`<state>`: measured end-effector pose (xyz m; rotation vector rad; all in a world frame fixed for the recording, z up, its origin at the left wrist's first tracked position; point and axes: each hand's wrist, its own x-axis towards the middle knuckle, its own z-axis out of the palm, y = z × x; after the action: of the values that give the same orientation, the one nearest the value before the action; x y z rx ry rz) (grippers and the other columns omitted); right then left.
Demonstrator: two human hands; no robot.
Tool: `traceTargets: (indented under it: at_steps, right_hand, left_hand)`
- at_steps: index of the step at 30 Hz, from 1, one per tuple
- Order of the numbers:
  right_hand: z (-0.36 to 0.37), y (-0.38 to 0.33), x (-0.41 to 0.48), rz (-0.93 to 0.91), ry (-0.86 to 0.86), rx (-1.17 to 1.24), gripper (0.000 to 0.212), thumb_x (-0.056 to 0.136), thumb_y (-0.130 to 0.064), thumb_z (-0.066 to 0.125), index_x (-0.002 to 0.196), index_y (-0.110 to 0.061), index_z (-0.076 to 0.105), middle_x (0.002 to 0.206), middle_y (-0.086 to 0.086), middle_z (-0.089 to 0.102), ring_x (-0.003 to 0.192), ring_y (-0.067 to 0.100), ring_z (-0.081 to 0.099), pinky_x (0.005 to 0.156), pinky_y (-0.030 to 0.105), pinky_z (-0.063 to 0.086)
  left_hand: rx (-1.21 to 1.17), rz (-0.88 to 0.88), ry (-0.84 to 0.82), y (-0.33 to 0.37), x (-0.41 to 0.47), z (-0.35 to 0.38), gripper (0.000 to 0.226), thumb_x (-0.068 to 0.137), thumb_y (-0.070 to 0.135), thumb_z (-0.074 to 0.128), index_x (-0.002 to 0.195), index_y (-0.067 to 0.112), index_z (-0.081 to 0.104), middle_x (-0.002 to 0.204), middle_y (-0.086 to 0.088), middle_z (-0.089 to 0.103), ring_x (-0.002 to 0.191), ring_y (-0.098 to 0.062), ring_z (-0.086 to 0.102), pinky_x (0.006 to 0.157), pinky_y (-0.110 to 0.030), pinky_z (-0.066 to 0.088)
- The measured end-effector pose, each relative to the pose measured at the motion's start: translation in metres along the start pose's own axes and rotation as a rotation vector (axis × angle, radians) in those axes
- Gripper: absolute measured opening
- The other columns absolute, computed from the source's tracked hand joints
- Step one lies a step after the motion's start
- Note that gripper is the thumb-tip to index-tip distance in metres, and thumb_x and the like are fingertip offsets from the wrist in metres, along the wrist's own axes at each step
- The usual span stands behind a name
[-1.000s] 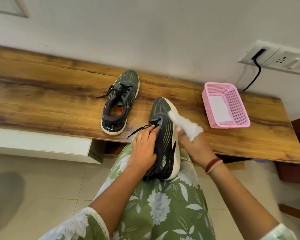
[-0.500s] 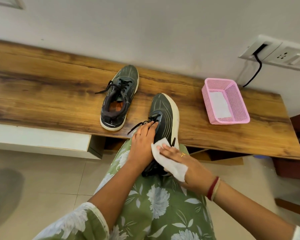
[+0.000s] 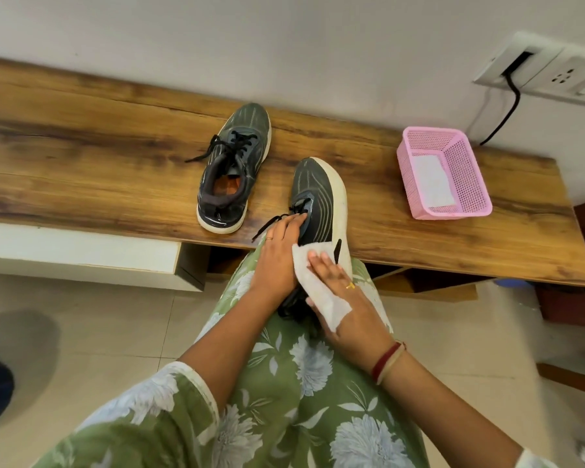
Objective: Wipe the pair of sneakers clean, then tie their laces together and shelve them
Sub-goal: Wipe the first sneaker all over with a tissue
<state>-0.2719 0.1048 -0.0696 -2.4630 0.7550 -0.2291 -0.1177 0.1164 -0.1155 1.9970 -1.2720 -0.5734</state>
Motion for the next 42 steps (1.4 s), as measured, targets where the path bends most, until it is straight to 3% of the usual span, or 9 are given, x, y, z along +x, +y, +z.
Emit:
traceTargets:
  at_steps: [7,12,16,21,25,28,35,39,42]
  right_hand:
    - [0.002,0.01,-0.005,0.107,0.1,-0.028,0.061,0.093,-0.029,0.042,0.148,-0.015,0.02,0.153,-0.002,0.022,0.141,0.007,0.018,0.117,0.028,0.012]
    - [0.002,0.012,-0.023,-0.091,-0.092,-0.143,0.066,0.09,-0.021,0.042,0.149,-0.014,0.013,0.155,0.003,0.018,0.143,0.011,0.014,0.117,0.029,0.006]
    - [-0.003,0.013,-0.007,0.059,0.045,-0.131,0.058,0.093,-0.026,0.039,0.146,-0.008,0.026,0.152,0.003,0.024,0.141,0.015,0.022,0.117,0.03,0.01]
    - [0.002,0.003,-0.022,-0.102,-0.122,-0.182,0.067,0.089,-0.016,0.049,0.149,-0.013,0.02,0.156,-0.002,0.015,0.144,0.011,0.009,0.117,0.03,0.007]
    - [-0.001,-0.004,-0.016,0.069,-0.016,-0.099,0.059,0.095,-0.03,0.038,0.149,-0.015,0.02,0.156,-0.005,0.015,0.144,0.008,0.009,0.118,0.028,0.005]
    - [0.003,-0.001,-0.022,-0.161,-0.147,-0.274,0.065,0.089,-0.024,0.043,0.148,-0.011,0.021,0.155,0.0,0.019,0.144,0.013,0.01,0.117,0.031,0.005]
    - [-0.007,0.005,-0.011,-0.291,-0.192,-0.515,0.063,0.083,-0.022,0.036,0.145,-0.01,0.03,0.152,0.005,0.028,0.142,0.019,0.017,0.114,0.037,0.013]
    - [-0.019,0.02,-0.007,-0.456,-0.269,-0.564,0.077,0.076,-0.018,0.06,0.145,-0.014,0.026,0.152,0.002,0.029,0.141,0.018,0.017,0.114,0.037,0.011]
    - [-0.037,0.028,0.001,-0.47,-0.27,-0.611,0.07,0.077,-0.016,0.046,0.145,-0.014,0.029,0.152,0.002,0.03,0.141,0.019,0.021,0.115,0.038,0.012]
  left_hand:
    - [-0.038,0.025,-0.002,-0.002,0.0,-0.001,0.062,0.086,0.009,0.059,0.143,0.013,0.037,0.14,-0.011,0.041,0.13,-0.027,0.034,0.107,-0.042,0.032]
    - [-0.033,0.001,-0.025,-0.001,0.001,0.0,0.063,0.087,0.022,0.061,0.144,0.016,0.035,0.141,-0.01,0.04,0.131,-0.026,0.033,0.108,-0.038,0.03]
    - [-0.081,-0.002,-0.02,-0.002,0.002,0.0,0.06,0.088,0.012,0.059,0.143,0.015,0.036,0.137,-0.01,0.043,0.127,-0.027,0.04,0.105,-0.041,0.034]
    - [-0.194,-0.021,-0.095,-0.006,0.003,0.0,0.063,0.087,0.023,0.063,0.144,0.019,0.035,0.135,-0.009,0.043,0.128,-0.025,0.041,0.103,-0.042,0.036]
    - [-0.3,-0.038,-0.119,-0.011,0.006,-0.001,0.071,0.08,0.036,0.061,0.144,0.019,0.035,0.136,-0.007,0.041,0.127,-0.014,0.038,0.103,-0.022,0.03]
    - [-0.35,-0.004,-0.091,-0.013,0.007,-0.003,0.063,0.084,0.02,0.061,0.142,0.008,0.038,0.133,-0.015,0.043,0.122,-0.013,0.039,0.097,-0.003,0.025]
    - [-0.341,0.021,-0.111,-0.014,0.008,-0.002,0.062,0.087,0.02,0.06,0.142,0.009,0.037,0.131,-0.01,0.042,0.123,-0.014,0.04,0.099,-0.011,0.024]
    - [-0.338,0.019,-0.115,-0.014,0.007,-0.002,0.058,0.089,0.015,0.06,0.141,0.008,0.038,0.13,-0.011,0.043,0.124,-0.016,0.04,0.098,-0.01,0.025]
    - [-0.338,0.019,-0.096,-0.013,0.006,-0.002,0.055,0.09,0.006,0.06,0.141,0.007,0.039,0.131,-0.012,0.044,0.125,-0.019,0.041,0.099,-0.01,0.026]
